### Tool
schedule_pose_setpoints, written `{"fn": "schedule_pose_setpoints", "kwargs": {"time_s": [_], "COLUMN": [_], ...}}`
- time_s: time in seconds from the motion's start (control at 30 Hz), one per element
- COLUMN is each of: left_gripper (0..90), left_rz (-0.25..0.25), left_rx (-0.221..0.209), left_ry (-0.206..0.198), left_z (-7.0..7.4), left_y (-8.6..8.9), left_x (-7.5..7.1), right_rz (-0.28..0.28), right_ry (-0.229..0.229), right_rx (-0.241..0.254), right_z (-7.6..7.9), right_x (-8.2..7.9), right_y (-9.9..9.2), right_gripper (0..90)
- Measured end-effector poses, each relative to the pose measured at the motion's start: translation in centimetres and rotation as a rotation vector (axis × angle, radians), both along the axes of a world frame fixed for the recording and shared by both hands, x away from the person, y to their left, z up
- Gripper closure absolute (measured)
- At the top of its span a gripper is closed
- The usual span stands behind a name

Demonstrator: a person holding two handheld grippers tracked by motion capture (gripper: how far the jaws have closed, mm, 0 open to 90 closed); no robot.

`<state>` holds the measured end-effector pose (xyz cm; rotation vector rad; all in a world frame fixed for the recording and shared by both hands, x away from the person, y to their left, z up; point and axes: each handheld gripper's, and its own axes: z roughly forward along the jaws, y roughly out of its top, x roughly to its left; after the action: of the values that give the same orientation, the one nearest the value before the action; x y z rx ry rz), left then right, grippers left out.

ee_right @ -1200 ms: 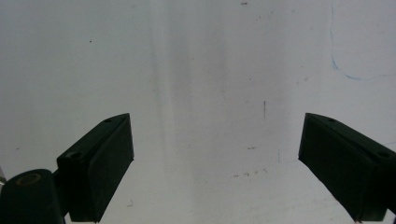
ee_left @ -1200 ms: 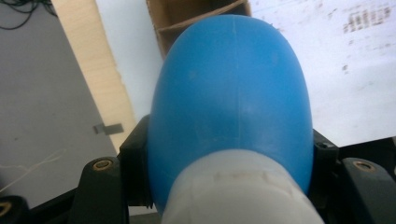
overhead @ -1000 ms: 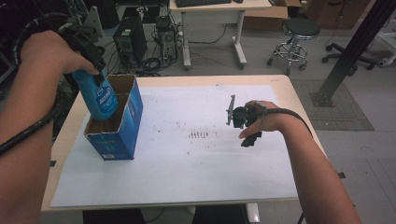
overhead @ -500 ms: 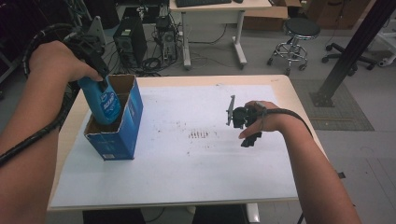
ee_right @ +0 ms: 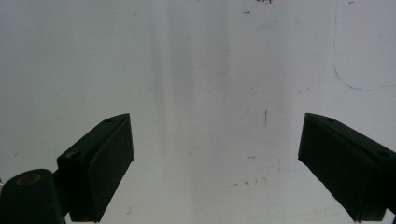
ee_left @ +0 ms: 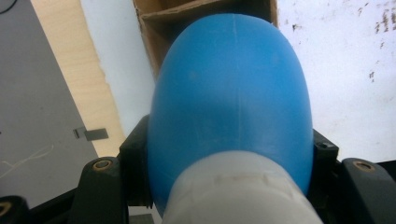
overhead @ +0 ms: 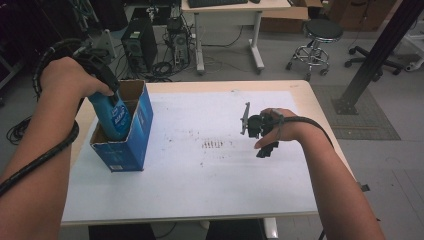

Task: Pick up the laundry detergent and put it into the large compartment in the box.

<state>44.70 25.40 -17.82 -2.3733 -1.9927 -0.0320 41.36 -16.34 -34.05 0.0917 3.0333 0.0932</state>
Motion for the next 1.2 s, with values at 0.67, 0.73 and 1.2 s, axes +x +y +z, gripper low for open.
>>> {"fn": "schedule_pose_setpoints", "kwargs": {"time_s": [0.67, 0.73, 1.2], "left_gripper": [37.8, 37.8, 37.7], "left_rz": [0.003, -0.002, 0.022], "left_rx": [-0.001, 0.006, 0.009], "left_ry": [0.015, 0.021, 0.021], "left_z": [-3.3, -3.7, -6.1], "left_y": [-0.9, -0.9, -0.5], "left_x": [-0.1, -0.1, -0.4], "right_rz": [0.007, 0.007, 0.011], "right_ry": [0.005, 0.004, 0.004], "right_rx": [-0.002, -0.002, 0.000], "right_z": [0.1, 0.1, 0.0], "right_x": [0.0, 0.0, 0.0], "right_y": [0.2, 0.2, 0.4], "right_gripper": [10.3, 10.3, 10.4]}}
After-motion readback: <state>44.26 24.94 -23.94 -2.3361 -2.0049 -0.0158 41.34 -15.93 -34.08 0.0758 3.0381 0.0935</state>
